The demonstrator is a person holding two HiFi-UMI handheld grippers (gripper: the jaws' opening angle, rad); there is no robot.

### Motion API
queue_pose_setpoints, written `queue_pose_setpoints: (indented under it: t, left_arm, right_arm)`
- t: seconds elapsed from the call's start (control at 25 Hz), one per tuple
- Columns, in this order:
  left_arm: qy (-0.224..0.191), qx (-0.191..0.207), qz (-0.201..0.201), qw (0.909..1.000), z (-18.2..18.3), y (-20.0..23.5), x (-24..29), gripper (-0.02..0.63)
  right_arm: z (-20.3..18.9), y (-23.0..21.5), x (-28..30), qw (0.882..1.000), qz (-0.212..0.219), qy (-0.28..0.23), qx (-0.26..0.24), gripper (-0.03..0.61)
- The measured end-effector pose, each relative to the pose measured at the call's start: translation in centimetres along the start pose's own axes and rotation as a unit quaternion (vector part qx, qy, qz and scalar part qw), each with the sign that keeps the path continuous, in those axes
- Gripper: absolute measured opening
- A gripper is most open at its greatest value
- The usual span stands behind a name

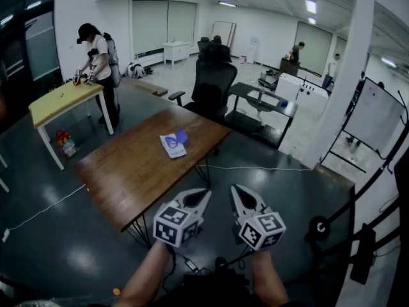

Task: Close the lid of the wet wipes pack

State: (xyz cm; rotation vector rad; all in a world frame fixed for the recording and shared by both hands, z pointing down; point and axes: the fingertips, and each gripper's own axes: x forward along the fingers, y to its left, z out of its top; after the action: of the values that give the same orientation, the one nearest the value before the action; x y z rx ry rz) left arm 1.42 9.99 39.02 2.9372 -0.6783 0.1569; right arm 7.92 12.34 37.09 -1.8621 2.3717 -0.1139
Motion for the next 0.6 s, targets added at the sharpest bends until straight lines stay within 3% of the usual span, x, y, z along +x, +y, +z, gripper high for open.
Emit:
queue_pose_setpoints:
  t: [0.6]
  left_arm:
    - [-0.008, -0.001, 0.001, 1.0000, 0.11, 0.33, -0.06, 0.008]
  right_arm:
    - [0.42, 0.44, -0.19, 1.000, -0.002, -0.010, 0.010, 0.008]
